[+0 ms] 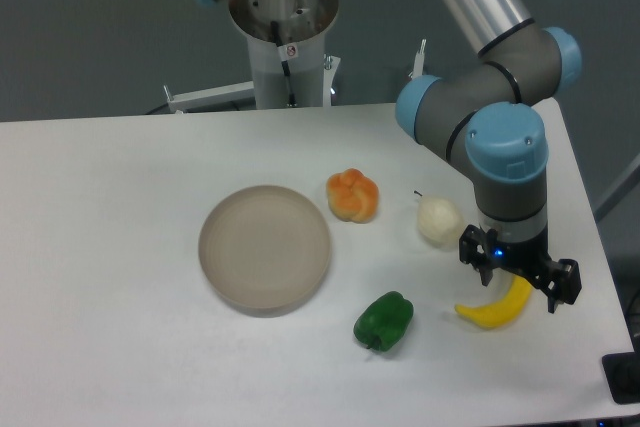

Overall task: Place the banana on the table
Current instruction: 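Raise the open gripper up away from the banana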

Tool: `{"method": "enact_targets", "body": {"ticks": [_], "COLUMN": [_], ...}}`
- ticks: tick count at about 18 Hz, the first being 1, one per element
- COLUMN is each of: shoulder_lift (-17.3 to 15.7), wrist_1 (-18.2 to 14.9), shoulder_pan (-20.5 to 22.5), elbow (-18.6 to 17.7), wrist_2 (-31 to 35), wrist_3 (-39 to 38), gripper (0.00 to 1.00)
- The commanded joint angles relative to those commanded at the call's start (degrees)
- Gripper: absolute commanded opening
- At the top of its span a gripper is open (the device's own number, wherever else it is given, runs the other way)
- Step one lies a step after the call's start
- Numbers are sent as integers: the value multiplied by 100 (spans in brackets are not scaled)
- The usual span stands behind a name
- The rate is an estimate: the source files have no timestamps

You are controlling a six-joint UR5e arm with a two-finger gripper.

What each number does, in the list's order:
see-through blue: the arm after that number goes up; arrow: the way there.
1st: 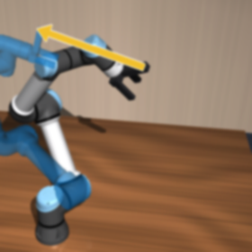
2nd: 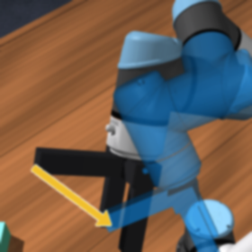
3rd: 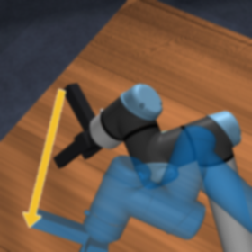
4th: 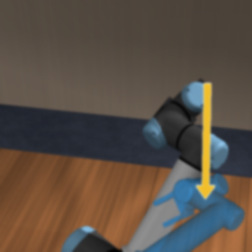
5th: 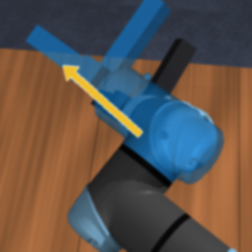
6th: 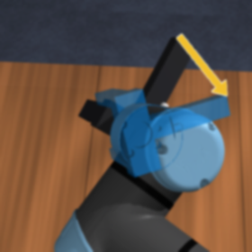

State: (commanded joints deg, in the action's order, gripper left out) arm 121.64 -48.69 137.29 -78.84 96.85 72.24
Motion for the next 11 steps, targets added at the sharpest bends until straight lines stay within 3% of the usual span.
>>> {"method": "enact_targets", "body": {"ticks": [5, 7, 11], "shoulder_lift": [-272, -369, -396], "wrist_1": [53, 62, 53], "shoulder_pan": [280, 343, 404], "elbow": [-439, -597, -624], "wrist_2": [-44, -44, -44], "wrist_3": [79, 473, 624], "gripper": [100, 100, 100]}}
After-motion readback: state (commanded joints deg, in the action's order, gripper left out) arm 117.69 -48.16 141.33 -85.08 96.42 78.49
